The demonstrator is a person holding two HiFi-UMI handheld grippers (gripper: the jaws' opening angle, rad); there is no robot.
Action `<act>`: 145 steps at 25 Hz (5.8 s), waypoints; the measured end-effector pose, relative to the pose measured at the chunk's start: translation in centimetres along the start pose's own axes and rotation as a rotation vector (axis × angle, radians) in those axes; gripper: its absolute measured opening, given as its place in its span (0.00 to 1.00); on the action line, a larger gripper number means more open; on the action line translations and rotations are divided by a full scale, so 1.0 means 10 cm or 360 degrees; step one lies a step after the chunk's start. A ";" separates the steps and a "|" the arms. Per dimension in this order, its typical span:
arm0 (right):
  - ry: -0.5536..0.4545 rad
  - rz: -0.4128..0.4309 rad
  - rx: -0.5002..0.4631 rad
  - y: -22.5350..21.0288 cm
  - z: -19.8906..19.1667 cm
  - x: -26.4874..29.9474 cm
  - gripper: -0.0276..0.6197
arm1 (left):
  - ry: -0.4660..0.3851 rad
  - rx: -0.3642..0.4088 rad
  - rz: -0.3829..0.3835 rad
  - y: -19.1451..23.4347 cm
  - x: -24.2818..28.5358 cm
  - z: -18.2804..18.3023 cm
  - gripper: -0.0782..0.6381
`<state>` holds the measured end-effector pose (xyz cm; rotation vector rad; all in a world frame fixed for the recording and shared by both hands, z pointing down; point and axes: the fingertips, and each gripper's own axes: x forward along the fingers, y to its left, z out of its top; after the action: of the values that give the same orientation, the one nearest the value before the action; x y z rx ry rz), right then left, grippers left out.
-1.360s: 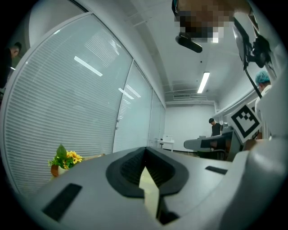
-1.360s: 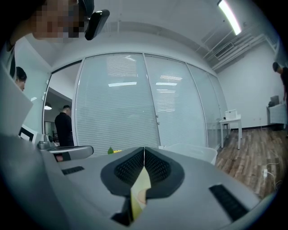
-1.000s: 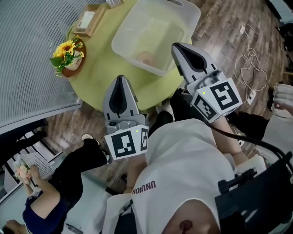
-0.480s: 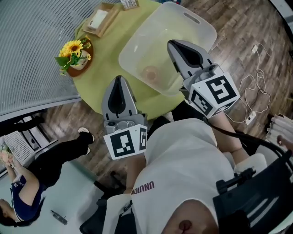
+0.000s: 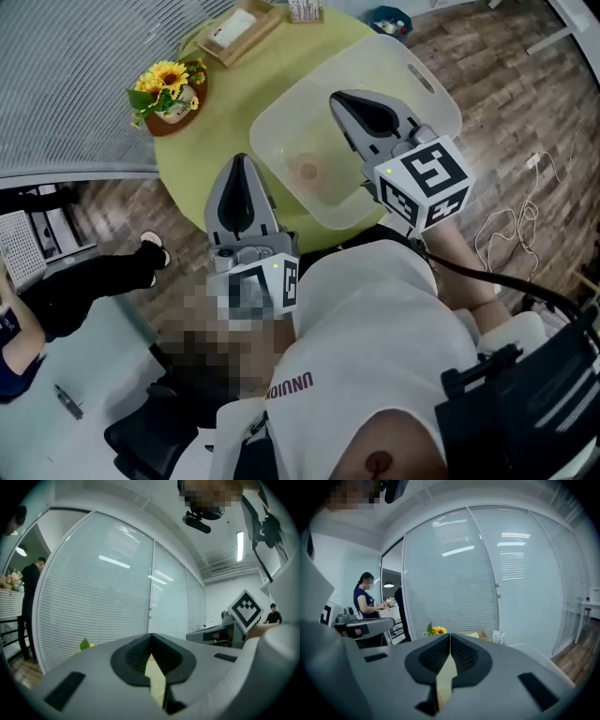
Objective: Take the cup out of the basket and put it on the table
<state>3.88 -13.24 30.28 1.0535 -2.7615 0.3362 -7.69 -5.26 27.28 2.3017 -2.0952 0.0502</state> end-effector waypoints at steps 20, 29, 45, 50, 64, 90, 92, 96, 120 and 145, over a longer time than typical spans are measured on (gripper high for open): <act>0.0604 0.0515 -0.0258 0.40 -0.81 0.62 0.16 | 0.0070 -0.0040 0.0168 0.23 -0.13 -0.21 0.12; 0.0827 0.0561 -0.0363 0.46 -1.19 0.69 0.23 | 0.0115 -0.0071 0.0089 0.29 -0.09 -0.34 0.12; 0.1104 0.0687 -0.0436 0.55 -1.71 0.79 0.26 | 0.0115 -0.0102 0.0025 0.33 -0.10 -0.43 0.12; 0.1209 0.0732 -0.0464 0.54 -1.88 0.80 0.27 | 0.0113 -0.0109 0.0023 0.35 -0.08 -0.43 0.12; 0.1415 0.0791 -0.0540 0.48 -2.25 0.79 0.27 | 0.0127 -0.0135 0.0024 0.43 -0.01 -0.48 0.12; 0.1592 0.0811 -0.0547 0.45 -2.63 0.75 0.26 | 0.0144 -0.0165 0.0053 0.48 -0.03 -0.55 0.12; 0.1598 0.0813 -0.0545 0.46 -2.65 0.75 0.26 | 0.0146 -0.0167 0.0058 0.50 -0.03 -0.55 0.12; 0.1617 0.0810 -0.0541 0.46 -2.69 0.76 0.25 | 0.0148 -0.0171 0.0064 0.52 -0.03 -0.55 0.12; 0.1637 0.0784 -0.0517 0.44 -2.73 0.79 0.13 | 0.0163 -0.0159 0.0052 0.54 0.05 -0.53 0.12; 0.1483 0.0727 -0.0458 0.38 -2.32 0.76 0.10 | 0.0151 -0.0148 0.0036 0.50 0.04 -0.51 0.12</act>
<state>-2.52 -9.07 53.72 0.0970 -2.0488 0.3492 -12.64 -5.92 32.42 2.1784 -2.0333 0.0603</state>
